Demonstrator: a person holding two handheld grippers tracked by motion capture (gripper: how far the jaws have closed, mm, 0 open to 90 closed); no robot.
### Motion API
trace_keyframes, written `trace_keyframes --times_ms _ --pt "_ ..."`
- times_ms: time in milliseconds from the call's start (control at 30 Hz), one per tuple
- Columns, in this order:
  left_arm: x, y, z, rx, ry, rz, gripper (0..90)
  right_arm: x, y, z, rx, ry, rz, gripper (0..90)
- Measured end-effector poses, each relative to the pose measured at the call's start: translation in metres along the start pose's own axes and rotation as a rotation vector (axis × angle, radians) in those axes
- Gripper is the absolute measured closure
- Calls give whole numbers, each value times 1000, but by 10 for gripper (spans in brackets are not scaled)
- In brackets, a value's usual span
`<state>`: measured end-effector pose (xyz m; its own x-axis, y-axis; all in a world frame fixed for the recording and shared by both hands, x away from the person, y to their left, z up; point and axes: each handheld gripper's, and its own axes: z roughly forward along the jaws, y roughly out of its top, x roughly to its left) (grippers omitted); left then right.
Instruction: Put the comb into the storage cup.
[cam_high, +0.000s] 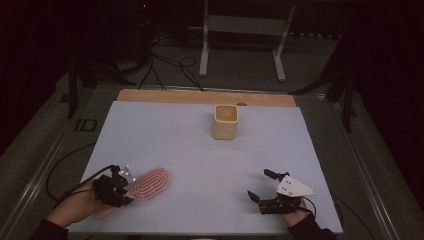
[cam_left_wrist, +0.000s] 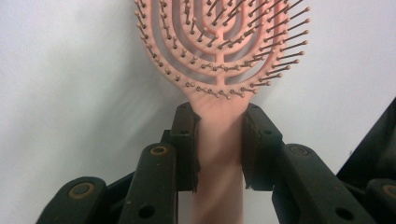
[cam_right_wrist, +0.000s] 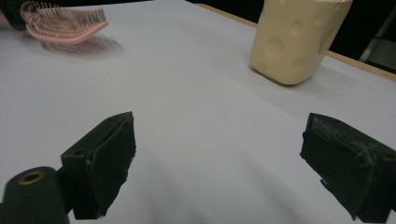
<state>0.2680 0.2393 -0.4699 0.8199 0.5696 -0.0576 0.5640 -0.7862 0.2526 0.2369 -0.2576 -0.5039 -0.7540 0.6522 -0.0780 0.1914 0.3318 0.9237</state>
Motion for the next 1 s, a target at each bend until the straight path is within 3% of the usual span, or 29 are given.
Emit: trace_keyframes --times_ms 67,633,1000 --pt "0 2 -3 -30 -14 -10 701 0 0 0 2 1 6 99" --pt "2 35 -14 -258 28 -57 701 -1 0 1 -2 -1 10 99" --pt "-6 69 -14 -345 9 -1 702 -1 0 1 -2 -1 9 99"
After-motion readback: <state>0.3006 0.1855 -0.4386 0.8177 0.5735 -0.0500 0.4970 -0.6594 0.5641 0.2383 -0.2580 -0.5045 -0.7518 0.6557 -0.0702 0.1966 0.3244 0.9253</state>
